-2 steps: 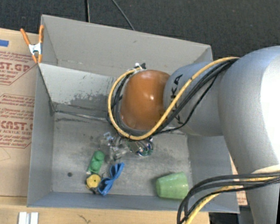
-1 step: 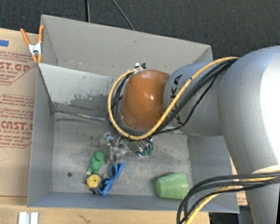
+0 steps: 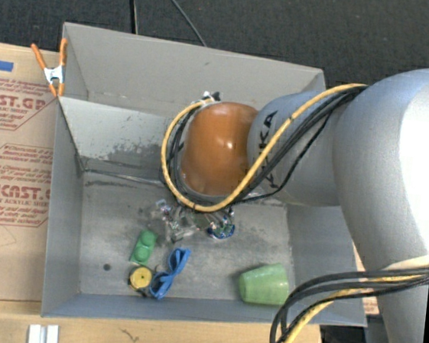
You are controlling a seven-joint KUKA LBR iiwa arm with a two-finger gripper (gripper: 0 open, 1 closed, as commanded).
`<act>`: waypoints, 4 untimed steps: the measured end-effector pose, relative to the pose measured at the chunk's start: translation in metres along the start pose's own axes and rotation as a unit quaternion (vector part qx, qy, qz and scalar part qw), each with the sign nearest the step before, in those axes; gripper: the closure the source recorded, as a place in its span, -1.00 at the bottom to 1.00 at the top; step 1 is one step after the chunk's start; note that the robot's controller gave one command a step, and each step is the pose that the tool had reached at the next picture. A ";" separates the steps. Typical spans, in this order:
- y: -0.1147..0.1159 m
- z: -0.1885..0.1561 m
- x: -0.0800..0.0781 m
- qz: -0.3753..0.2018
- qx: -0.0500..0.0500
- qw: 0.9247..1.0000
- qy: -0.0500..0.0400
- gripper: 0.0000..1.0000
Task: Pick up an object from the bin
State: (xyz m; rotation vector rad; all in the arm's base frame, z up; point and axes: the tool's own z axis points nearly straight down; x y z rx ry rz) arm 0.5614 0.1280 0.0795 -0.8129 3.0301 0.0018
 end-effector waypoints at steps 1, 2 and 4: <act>-0.009 -0.062 -0.006 -0.001 0.001 1.000 -0.002 1.00; -0.008 -0.058 -0.004 -0.002 0.000 1.000 0.001 -1.00; 0.029 -0.001 0.024 -0.190 0.000 0.982 -0.001 1.00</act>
Offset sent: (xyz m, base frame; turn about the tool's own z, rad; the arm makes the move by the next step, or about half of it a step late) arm 0.0069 -0.0061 0.0578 -0.0035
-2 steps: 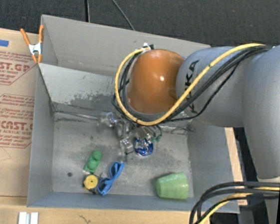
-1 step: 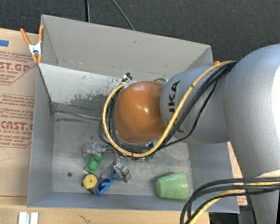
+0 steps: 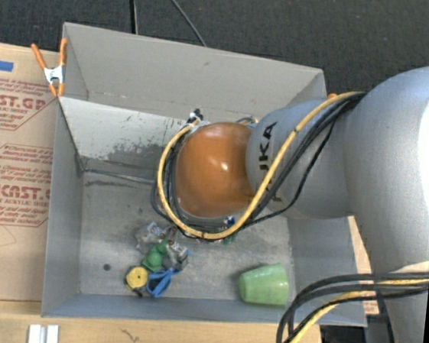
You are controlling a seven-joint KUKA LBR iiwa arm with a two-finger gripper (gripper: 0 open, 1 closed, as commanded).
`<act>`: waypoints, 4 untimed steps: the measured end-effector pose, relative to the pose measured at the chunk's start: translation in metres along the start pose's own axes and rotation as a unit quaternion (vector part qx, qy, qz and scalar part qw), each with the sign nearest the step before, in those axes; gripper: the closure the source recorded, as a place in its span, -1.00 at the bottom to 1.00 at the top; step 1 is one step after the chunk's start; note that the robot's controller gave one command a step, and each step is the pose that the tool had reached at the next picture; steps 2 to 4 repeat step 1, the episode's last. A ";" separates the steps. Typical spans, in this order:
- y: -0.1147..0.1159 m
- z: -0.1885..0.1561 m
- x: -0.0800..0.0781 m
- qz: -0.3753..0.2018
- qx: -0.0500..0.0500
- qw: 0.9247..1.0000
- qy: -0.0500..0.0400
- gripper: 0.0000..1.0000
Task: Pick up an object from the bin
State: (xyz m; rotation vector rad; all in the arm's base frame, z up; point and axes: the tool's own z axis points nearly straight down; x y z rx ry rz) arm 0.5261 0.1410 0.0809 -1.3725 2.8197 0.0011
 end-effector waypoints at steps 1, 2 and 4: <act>-0.013 -0.124 -0.006 0.016 0.002 1.000 -0.002 1.00; -0.013 -0.124 -0.006 0.016 0.002 1.000 -0.002 1.00; -0.013 -0.124 -0.006 0.016 0.002 1.000 -0.002 1.00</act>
Offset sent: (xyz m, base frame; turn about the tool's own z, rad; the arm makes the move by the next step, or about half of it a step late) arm 0.0107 -0.0048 0.1195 0.0314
